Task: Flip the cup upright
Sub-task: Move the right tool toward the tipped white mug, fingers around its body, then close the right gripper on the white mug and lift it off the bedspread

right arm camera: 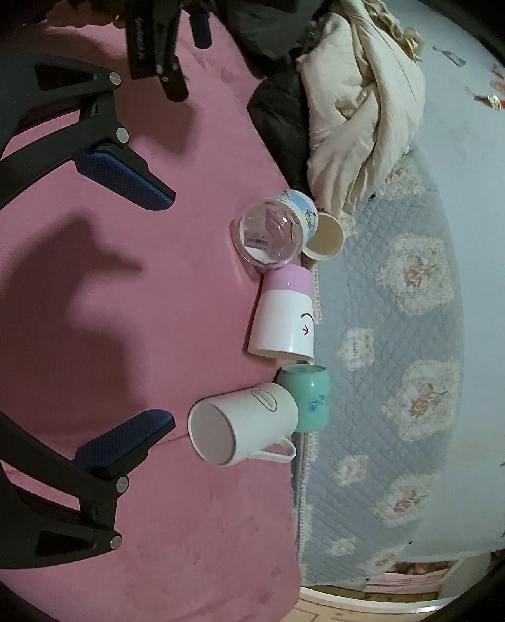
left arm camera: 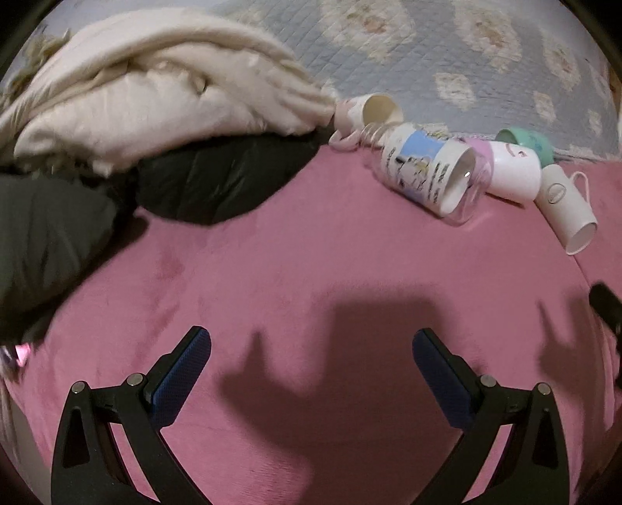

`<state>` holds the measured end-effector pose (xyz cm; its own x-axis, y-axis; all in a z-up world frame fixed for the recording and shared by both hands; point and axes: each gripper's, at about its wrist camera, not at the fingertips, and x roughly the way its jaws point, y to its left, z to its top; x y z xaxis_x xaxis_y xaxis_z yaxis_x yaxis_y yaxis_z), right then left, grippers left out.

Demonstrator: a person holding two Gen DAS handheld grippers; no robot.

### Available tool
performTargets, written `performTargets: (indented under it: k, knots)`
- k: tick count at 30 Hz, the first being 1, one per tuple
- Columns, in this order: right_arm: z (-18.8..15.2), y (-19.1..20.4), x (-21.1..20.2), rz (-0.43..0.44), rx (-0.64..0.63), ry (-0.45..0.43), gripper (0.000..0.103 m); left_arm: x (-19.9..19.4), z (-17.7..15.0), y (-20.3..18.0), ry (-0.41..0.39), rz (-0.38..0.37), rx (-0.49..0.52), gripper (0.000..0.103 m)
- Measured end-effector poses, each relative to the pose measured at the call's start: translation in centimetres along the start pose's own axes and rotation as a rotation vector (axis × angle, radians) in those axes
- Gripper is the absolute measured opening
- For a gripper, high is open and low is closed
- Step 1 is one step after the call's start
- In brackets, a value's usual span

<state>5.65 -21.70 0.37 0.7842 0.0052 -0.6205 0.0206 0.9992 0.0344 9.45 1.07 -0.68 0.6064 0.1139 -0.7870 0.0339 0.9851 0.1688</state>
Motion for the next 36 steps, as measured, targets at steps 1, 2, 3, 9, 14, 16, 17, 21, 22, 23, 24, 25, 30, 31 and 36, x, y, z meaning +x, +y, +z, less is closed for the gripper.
performTargets:
  k: [1,2,3,9,14,16,17,21,22,23,24,25,30,31,36]
  knots:
    - [0.3,-0.4,-0.1,0.000,0.011,0.000,0.103,-0.6,0.2,-0.2,-0.028,0.021,0.022,0.103]
    - [0.8,-0.7,0.0,-0.004,0.016,0.004,0.103,-1.1,0.2,-0.3,-0.056,0.041,0.039,0.103]
    - [1.1,-1.1,0.2,-0.014,0.020,0.010,0.103,-1.5,0.3,-0.3,-0.071,0.045,0.050,0.103]
    - [3.5,-3.1,2.3,-0.111,0.010,0.127,0.103,-1.2,0.9,-0.2,-0.053,0.022,0.045,0.103]
    - [6.0,-5.6,4.2,-0.139,0.011,0.218,0.103,0.5,0.9,-0.2,-0.018,0.016,0.037,0.103]
    - [7.0,-7.2,5.3,-0.156,0.030,0.260,0.103,1.0,0.8,-0.1,-0.008,0.013,0.028,0.103]
    - [7.5,-7.7,5.9,-0.160,0.035,0.272,0.103,1.2,0.8,0.0,-0.006,0.013,0.026,0.103]
    - [8.7,-9.1,8.5,-0.185,0.032,0.346,0.103,1.9,0.8,0.2,0.015,0.039,0.028,0.103]
    - [8.7,-9.4,9.1,-0.176,0.043,0.368,0.103,2.0,0.8,0.2,0.025,0.049,0.027,0.103]
    - [8.8,-9.7,10.0,-0.161,0.062,0.399,0.101,2.1,0.8,0.3,0.030,0.054,0.026,0.103]
    - [8.7,-9.9,10.4,-0.153,0.072,0.415,0.100,2.1,0.7,0.4,0.032,0.054,0.025,0.103]
    - [8.8,-10.1,11.2,-0.142,0.085,0.440,0.098,2.2,0.7,0.5,0.036,0.053,0.025,0.103]
    - [8.8,-10.0,13.8,-0.126,0.078,0.497,0.095,2.3,0.7,0.5,0.038,0.041,0.038,0.103]
    - [8.8,-10.0,14.3,-0.135,0.075,0.508,0.096,2.4,0.8,0.4,0.040,0.049,0.044,0.103]
    - [8.3,-10.6,16.4,-0.144,0.083,0.552,0.095,2.9,0.7,0.2,0.050,0.061,0.053,0.103]
